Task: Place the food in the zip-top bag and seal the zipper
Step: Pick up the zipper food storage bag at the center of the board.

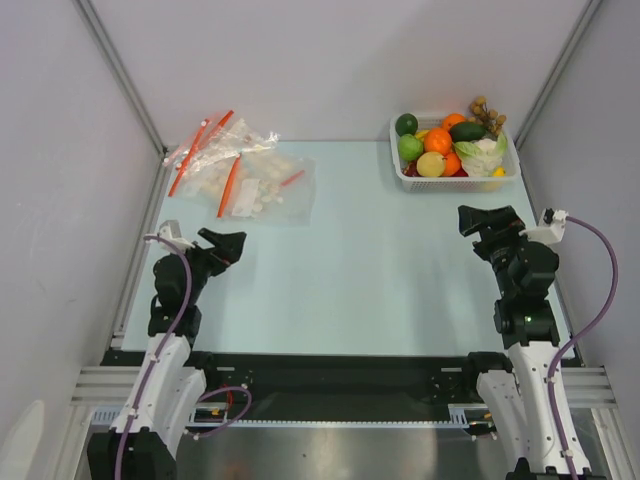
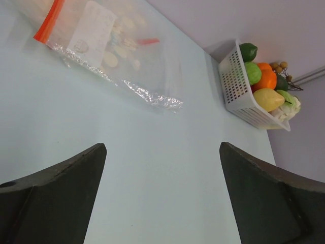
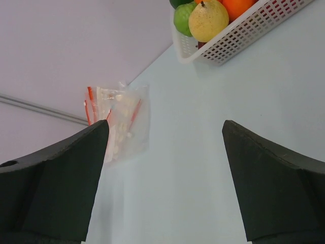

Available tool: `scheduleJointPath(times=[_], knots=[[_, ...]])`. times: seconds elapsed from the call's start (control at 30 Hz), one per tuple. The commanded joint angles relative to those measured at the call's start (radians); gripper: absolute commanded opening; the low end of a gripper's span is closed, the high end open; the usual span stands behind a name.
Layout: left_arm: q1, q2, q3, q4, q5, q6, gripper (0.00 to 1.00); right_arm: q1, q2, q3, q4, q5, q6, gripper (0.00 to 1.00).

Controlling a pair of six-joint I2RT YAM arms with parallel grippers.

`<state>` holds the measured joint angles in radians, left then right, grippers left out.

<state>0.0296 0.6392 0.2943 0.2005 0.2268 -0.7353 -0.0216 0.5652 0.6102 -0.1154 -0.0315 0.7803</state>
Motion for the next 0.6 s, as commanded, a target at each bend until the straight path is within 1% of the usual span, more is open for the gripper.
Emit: scheduleJointPath(times=[0.0, 0.1, 0.17, 0.27, 0.4, 0.43, 0.57], knots=[[0.006, 0.023, 0.042, 0.004, -0.020, -0.007, 1.00, -0.003, -0.013, 0.000, 0.016, 0.031, -0.015, 1.00], [0.006, 0.034, 0.034, 0.017, -0.044, -0.019, 1.00, -0.003, 0.010, 0.000, 0.020, 0.027, -0.013, 1.00], [0.007, 0.040, 0.032, 0.013, -0.098, -0.051, 1.00, -0.003, 0.031, 0.003, 0.028, -0.001, -0.009, 1.00], [0.006, 0.089, 0.034, 0.062, -0.150, -0.119, 1.00, -0.003, 0.064, 0.003, 0.045, -0.053, -0.003, 1.00], [0.006, 0.201, 0.092, 0.071, -0.213, -0.170, 1.00, -0.003, 0.076, -0.007, 0.063, -0.077, 0.002, 0.99], [0.007, 0.242, 0.117, 0.076, -0.246, -0.185, 1.00, -0.003, 0.076, -0.007, 0.065, -0.079, 0.002, 1.00], [0.006, 0.367, 0.173, 0.134, -0.297, -0.185, 1.00, -0.003, 0.070, -0.021, 0.094, -0.103, -0.003, 1.00]])
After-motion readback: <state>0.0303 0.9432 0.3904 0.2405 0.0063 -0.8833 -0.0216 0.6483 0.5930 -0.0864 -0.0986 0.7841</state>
